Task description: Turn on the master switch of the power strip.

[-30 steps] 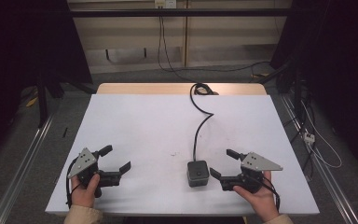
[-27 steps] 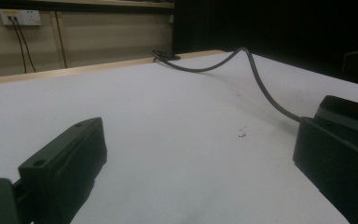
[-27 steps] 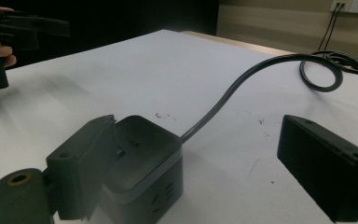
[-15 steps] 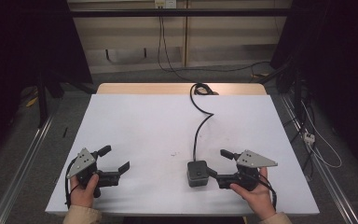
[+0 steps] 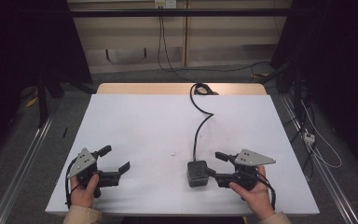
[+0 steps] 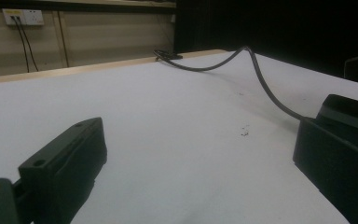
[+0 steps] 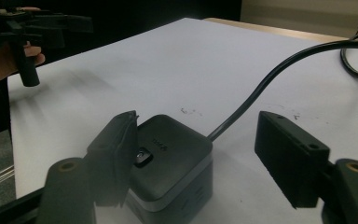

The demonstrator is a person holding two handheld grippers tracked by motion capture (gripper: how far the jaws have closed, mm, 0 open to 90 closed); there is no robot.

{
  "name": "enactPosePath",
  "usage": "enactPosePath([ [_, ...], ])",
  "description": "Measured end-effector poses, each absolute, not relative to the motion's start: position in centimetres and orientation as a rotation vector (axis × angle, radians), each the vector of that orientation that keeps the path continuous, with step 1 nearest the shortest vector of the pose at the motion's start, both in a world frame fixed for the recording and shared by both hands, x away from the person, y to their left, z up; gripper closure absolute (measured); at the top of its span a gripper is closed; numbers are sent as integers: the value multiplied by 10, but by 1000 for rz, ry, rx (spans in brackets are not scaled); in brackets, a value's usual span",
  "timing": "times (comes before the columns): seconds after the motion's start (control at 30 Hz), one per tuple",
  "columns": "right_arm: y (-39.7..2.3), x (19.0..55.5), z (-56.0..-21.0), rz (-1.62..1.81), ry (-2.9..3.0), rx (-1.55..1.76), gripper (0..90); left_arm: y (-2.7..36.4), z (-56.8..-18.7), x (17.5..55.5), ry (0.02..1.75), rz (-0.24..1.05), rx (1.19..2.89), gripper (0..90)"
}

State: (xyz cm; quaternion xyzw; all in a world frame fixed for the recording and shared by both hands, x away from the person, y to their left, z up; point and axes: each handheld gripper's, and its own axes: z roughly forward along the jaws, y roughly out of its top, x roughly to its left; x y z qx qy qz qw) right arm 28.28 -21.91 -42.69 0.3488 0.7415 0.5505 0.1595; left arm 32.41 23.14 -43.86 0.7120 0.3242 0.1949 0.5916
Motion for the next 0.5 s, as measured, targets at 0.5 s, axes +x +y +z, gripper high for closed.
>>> enactPosePath([
  [0.5,-212,286,-424,1609,2165,978,458,232,-438,324,754,456,1655,22],
])
